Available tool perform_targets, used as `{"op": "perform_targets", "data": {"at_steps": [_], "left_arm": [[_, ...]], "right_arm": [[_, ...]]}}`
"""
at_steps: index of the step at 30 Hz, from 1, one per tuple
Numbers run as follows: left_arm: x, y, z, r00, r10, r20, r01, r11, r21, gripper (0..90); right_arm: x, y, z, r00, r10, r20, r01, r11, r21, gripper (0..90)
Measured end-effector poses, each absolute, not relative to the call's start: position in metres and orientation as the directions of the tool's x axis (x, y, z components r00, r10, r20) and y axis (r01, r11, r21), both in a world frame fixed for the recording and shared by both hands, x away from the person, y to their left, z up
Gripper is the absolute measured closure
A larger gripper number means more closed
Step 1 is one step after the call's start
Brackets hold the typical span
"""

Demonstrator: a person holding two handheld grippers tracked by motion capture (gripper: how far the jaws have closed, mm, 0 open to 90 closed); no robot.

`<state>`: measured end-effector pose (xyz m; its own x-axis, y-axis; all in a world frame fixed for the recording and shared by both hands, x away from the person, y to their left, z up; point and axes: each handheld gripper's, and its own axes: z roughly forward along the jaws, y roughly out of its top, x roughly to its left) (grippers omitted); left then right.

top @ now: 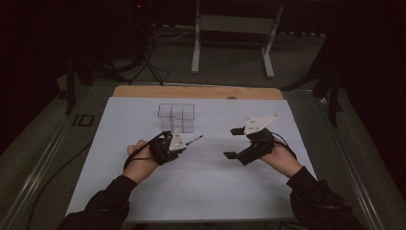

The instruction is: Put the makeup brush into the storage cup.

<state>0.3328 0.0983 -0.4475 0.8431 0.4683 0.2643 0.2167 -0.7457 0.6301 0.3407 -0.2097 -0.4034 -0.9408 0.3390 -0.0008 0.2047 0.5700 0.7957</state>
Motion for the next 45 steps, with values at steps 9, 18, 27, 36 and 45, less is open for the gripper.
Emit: {"op": "perform_targets", "data": {"at_steps": [9,18,27,36,45], "left_arm": [[0.342,0.109,-0.439,0.808,0.557,0.194,0.272,-0.643,0.716,84.8],[0.348,0.115,-0.429,0.776,0.619,0.119,0.309,-0.539,0.784,84.7],[0.355,0.119,-0.419,0.736,0.672,0.075,0.317,-0.441,0.839,84.7],[0.361,0.12,-0.417,0.7,0.713,0.041,0.318,-0.362,0.876,84.7],[0.367,0.121,-0.418,0.65,0.759,0.036,0.295,-0.296,0.909,84.7]], "right_arm": [[0.317,-0.228,-0.433,-0.916,0.401,0.009,0.235,0.518,0.823,14.5],[0.301,-0.247,-0.455,-0.896,0.443,0.044,0.27,0.463,0.844,14.7],[0.288,-0.26,-0.47,-0.896,0.443,0.046,0.255,0.426,0.868,14.7],[0.278,-0.268,-0.475,-0.889,0.458,0.028,0.245,0.424,0.872,14.7],[0.279,-0.271,-0.476,-0.884,0.466,0.04,0.256,0.411,0.875,14.8]]}}
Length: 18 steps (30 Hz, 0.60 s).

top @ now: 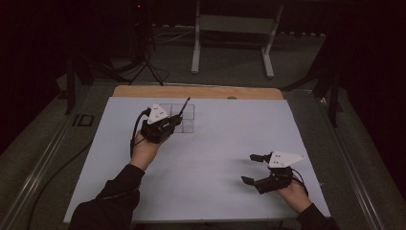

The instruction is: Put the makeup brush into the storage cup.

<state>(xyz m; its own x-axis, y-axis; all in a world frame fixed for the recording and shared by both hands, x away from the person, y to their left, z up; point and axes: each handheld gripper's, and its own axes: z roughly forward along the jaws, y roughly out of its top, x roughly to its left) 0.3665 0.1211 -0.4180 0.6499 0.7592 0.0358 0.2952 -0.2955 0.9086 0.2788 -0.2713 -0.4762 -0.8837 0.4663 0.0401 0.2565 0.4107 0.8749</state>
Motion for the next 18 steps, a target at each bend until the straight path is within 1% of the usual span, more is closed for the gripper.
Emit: {"op": "perform_targets", "data": {"at_steps": [4,12,18], "left_arm": [[0.371,0.123,-0.416,0.629,0.778,0.001,0.288,-0.234,0.929,84.7],[0.379,0.119,-0.415,0.606,0.795,-0.007,0.255,-0.186,0.949,84.7],[0.386,0.115,-0.416,0.61,0.792,-0.015,0.217,-0.149,0.965,84.7]], "right_arm": [[0.279,-0.272,-0.477,-0.884,0.466,0.045,0.26,0.408,0.875,14.8],[0.278,-0.272,-0.478,-0.888,0.456,0.057,0.263,0.403,0.877,14.8],[0.279,-0.272,-0.479,-0.891,0.449,0.066,0.268,0.404,0.875,14.8]]}}
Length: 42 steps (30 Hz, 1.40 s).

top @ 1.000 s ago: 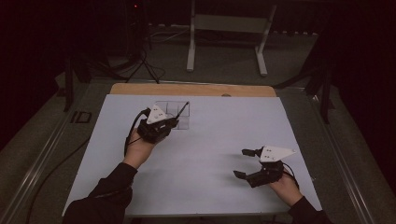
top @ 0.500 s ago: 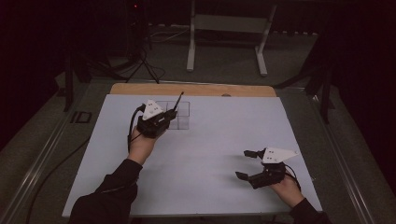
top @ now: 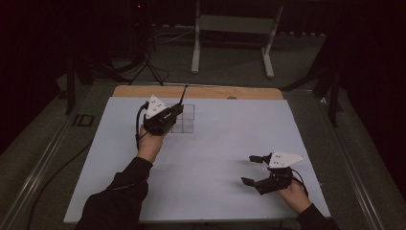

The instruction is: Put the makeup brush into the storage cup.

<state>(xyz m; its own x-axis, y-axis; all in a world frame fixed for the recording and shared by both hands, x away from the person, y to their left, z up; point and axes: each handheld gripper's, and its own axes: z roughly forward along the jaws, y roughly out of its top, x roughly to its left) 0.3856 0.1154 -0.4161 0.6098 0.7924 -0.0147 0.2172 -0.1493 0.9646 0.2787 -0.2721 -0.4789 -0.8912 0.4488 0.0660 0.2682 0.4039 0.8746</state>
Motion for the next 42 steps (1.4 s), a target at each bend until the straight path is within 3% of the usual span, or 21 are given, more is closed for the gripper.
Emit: {"op": "perform_targets", "data": {"at_steps": [17,27,35,42], "left_arm": [[0.414,0.109,-0.435,0.577,0.815,-0.051,0.118,-0.021,0.993,84.6],[0.426,0.105,-0.451,0.527,0.849,-0.025,0.025,0.014,1.0,84.6],[0.431,0.099,-0.466,0.479,0.878,-0.011,0.021,0.002,1.0,84.6],[0.435,0.099,-0.479,0.422,0.905,-0.062,0.066,0.037,0.997,84.5]], "right_arm": [[0.278,-0.271,-0.48,-0.899,0.43,0.084,0.277,0.409,0.87,14.8],[0.277,-0.271,-0.48,-0.903,0.418,0.094,0.28,0.408,0.869,14.8],[0.276,-0.271,-0.481,-0.905,0.412,0.104,0.284,0.404,0.87,14.9],[0.276,-0.269,-0.482,-0.909,0.404,0.107,0.284,0.411,0.866,15.0]]}}
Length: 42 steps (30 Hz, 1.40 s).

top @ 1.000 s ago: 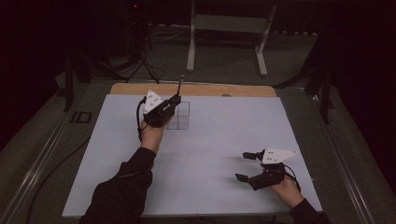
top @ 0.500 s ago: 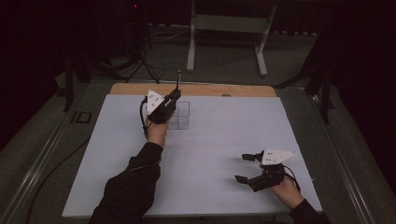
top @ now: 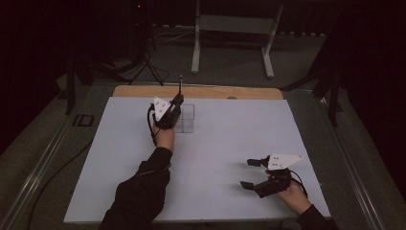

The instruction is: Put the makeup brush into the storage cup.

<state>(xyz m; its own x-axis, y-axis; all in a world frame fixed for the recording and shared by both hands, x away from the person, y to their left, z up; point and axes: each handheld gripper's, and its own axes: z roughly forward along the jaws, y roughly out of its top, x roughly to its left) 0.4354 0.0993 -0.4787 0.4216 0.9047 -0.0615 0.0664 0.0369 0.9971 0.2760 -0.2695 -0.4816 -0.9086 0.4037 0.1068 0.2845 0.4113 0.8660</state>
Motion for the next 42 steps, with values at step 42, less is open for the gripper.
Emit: {"op": "perform_targets", "data": {"at_steps": [42], "left_arm": [[0.434,0.075,-0.475,0.188,0.98,-0.066,0.396,-0.014,0.918,55.0]], "right_arm": [[0.277,-0.271,-0.481,-0.902,0.416,0.111,0.297,0.413,0.861,15.4]]}}
